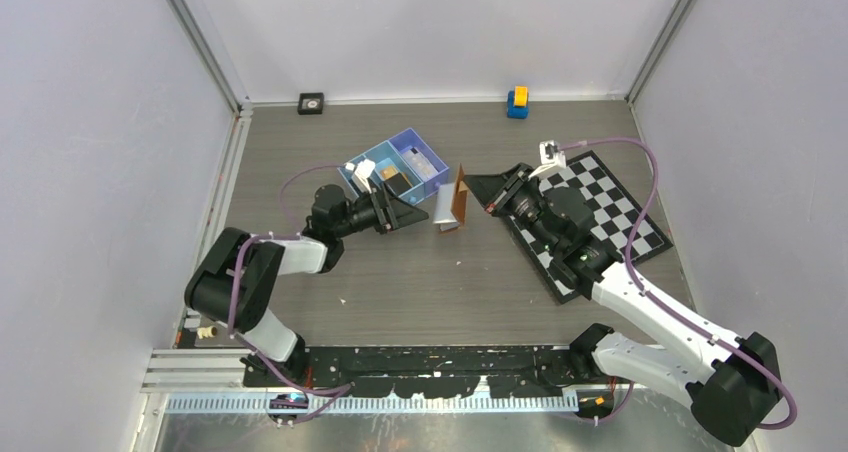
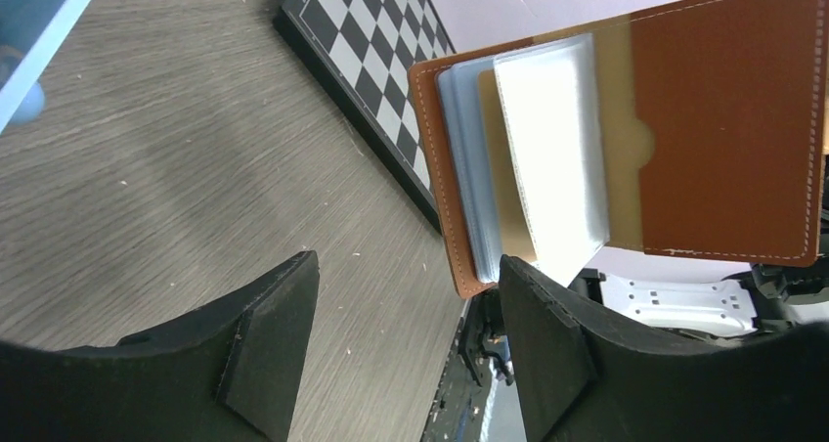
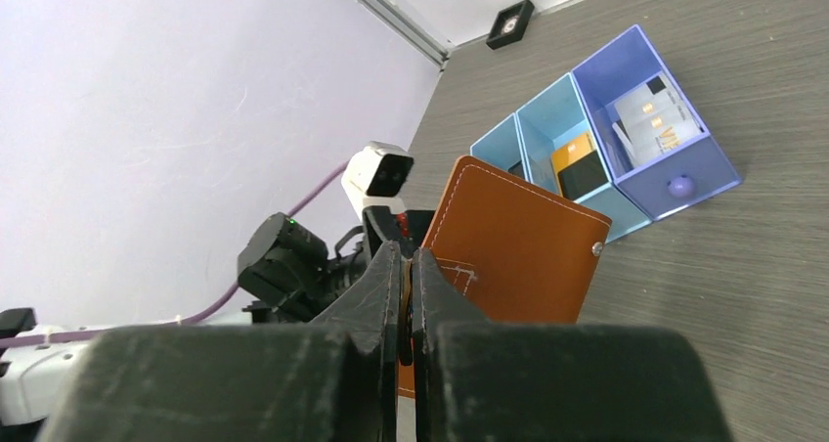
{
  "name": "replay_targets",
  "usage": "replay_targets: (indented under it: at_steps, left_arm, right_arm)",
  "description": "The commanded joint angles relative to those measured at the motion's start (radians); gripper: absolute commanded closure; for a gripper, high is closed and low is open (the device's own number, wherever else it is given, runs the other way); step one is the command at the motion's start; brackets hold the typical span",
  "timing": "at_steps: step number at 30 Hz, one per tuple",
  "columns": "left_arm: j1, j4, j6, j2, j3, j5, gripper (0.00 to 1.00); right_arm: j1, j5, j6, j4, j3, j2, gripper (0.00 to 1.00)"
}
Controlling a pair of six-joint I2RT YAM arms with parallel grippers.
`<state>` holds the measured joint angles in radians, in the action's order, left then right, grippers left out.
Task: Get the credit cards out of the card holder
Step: Open the card holder.
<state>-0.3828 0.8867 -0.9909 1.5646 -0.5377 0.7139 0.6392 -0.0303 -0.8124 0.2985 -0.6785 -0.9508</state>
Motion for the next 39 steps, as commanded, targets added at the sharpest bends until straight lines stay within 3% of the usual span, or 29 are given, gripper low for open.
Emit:
replay_targets:
  at_steps: [1,10,26,31,37,39]
  left_arm:
    - [0.003,0.198,-0.100,0.059,-0.015,0.065,0.30]
    - [-0.014,0.539,-0.338,0.259,-0.052,0.136,0.33]
    - [-0.056,0.545,-0.335,0.212,-0.076,0.163,0.33]
    - [-0.036,0.544,-0.323,0.172,-0.063,0.159,0.54]
    - [0.016,0.544,-0.299,0.134,-0.028,0.152,0.69]
    - [0.016,0.544,-0.294,0.137,-0.029,0.153,0.79]
  right_arm:
    - [0.000,0.054,-0.027,0.115,-0.004,0.022,1.00]
    - [0.000,0.109,-0.068,0.168,0.002,0.007,0.99]
    - [0.003,0.169,-0.108,0.242,0.003,-0.083,1.00]
    - [0.002,0.135,-0.100,0.210,0.009,-0.094,0.99]
    - [0.001,0.037,-0.034,0.128,0.023,-0.093,1.00]
    - [0.002,0.040,-0.021,0.129,0.021,-0.115,0.99]
